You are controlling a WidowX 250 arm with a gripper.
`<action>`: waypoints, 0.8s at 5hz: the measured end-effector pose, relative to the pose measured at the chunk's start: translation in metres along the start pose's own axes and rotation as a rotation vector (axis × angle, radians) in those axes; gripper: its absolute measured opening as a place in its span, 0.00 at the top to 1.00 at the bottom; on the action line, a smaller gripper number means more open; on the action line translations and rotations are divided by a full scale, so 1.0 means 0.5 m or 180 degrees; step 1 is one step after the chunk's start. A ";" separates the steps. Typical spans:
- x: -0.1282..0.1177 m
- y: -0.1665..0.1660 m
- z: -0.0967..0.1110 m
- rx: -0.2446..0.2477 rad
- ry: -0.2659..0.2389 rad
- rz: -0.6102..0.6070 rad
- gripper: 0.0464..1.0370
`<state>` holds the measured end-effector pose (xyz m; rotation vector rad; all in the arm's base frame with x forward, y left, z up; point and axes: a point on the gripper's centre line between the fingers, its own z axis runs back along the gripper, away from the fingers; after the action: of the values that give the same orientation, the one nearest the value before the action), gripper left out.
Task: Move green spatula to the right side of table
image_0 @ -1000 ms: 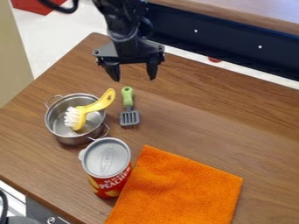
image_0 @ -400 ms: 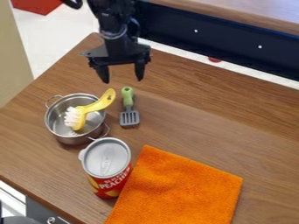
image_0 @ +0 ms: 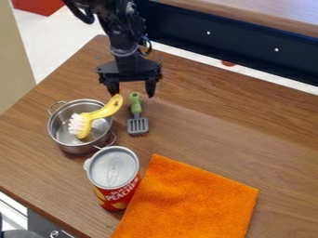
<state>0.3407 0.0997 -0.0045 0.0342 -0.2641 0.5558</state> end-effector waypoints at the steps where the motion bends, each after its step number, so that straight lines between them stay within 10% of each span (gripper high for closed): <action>1: -0.003 0.000 -0.017 0.0014 0.0010 0.0094 0.04; 3: -0.008 0.002 -0.038 0.0171 0.0116 0.0149 0.09; 4: -0.007 -0.001 -0.039 0.0136 0.0122 0.0164 0.36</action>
<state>0.3426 0.0993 -0.0242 0.0582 -0.2161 0.6127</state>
